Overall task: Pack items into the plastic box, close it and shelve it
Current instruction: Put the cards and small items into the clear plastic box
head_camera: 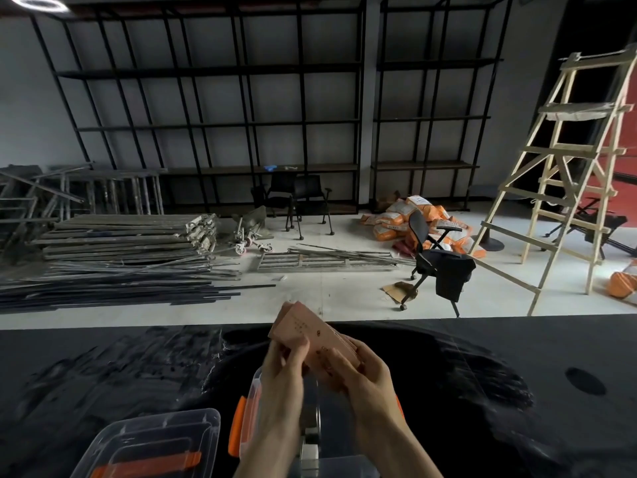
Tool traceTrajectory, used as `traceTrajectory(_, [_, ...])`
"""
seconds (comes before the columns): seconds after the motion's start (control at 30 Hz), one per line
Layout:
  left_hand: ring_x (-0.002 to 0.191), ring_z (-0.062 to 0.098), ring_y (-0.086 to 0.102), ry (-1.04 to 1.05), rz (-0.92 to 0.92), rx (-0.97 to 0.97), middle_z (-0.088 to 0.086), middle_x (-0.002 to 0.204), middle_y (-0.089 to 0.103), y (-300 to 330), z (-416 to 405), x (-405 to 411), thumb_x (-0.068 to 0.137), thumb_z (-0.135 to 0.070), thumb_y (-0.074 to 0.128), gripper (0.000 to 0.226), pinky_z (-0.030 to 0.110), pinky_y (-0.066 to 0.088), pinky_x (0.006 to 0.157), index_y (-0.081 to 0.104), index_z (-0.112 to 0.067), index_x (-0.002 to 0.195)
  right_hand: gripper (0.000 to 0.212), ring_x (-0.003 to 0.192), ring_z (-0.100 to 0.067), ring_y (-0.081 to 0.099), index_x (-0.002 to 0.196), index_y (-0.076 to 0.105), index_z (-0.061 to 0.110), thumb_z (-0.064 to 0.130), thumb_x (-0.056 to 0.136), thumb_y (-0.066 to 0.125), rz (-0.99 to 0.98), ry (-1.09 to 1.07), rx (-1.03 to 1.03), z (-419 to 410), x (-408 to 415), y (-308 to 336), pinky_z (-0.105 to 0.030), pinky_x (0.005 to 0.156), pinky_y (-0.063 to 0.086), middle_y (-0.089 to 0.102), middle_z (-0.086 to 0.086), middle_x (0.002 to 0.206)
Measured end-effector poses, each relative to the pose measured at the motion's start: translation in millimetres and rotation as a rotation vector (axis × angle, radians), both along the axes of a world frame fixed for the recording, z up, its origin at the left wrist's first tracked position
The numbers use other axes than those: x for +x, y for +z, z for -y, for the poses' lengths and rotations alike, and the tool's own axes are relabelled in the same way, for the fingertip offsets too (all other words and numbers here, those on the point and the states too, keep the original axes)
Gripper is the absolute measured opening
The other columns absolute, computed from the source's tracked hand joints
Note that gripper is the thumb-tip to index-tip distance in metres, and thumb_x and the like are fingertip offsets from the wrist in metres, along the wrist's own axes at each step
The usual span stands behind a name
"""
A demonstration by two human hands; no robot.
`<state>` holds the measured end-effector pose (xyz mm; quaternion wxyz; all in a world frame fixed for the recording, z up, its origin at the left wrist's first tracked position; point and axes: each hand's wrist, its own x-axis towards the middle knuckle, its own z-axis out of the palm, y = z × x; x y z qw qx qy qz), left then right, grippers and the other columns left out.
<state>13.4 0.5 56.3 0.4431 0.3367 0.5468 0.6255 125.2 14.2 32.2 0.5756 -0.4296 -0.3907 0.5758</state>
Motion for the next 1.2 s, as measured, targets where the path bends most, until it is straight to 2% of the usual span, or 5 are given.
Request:
traceTrajectory(0.27, [0.068, -0.002, 0.061, -0.077, -0.339, 0.096, -0.016, 0.069, 0.065, 22.3, -14.6, -31.3, 0.082, -0.07, 0.057, 0.039, 0.023, 0.041, 0.066, 0.063, -0.031, 0.076, 0.02, 0.085, -0.028, 0.075, 0.108, 0.068, 0.003, -0.008, 0.091, 0.062, 0.179, 0.212, 0.116, -19.0, 20.4, 24.4, -0.04, 0.066, 0.062, 0.077, -0.017, 0.098])
traceTrajectory(0.57, [0.06, 0.014, 0.035, 0.083, -0.121, 0.144, -0.003, 0.057, 0.037, 11.7, -19.5, -11.8, 0.094, -0.02, 0.054, 0.034, 0.036, 0.03, 0.063, 0.041, -0.016, 0.063, 0.056, 0.059, -0.024, 0.06, 0.075, 0.063, 0.014, 0.067, 0.09, 0.055, 0.003, -0.105, -0.242, -23.8, -16.3, 33.8, -0.025, 0.042, 0.044, 0.064, -0.01, 0.067])
traceTrajectory(0.9, [0.089, 0.035, 0.065, 0.175, -0.025, -0.049, 0.014, 0.089, 0.069, -2.2, -29.4, -8.7, 0.094, -0.035, 0.047, 0.028, 0.054, 0.057, 0.08, 0.067, -0.019, 0.083, 0.045, 0.045, -0.014, 0.045, 0.044, 0.051, 0.018, 0.02, 0.089, 0.05, 0.374, -0.221, 0.009, -21.2, -23.4, 31.1, -0.025, 0.037, 0.038, 0.05, 0.007, 0.044])
traceTrajectory(1.03, [0.063, 0.007, 0.058, 0.287, -0.14, -0.025, -0.009, 0.059, 0.063, -1.4, -28.1, -2.8, 0.088, -0.017, 0.049, 0.026, 0.026, 0.039, 0.053, 0.068, -0.023, 0.072, 0.04, 0.05, -0.02, 0.04, 0.046, 0.04, 0.017, 0.023, 0.084, 0.048, 0.399, -0.322, -0.042, -24.5, -23.8, 24.4, -0.035, 0.046, 0.036, 0.043, -0.003, 0.048])
traceTrajectory(1.2, [0.091, 0.006, 0.056, 0.143, -0.028, -0.019, -0.014, 0.096, 0.06, 10.5, -29.2, 2.0, 0.084, -0.075, 0.045, 0.054, 0.036, 0.045, 0.082, 0.056, -0.029, 0.109, 0.037, 0.042, -0.024, 0.053, 0.059, 0.059, 0.012, 0.033, 0.087, 0.046, 0.057, -0.329, -0.298, -28.0, -17.7, 23.2, -0.028, 0.04, 0.043, 0.061, -0.007, 0.048])
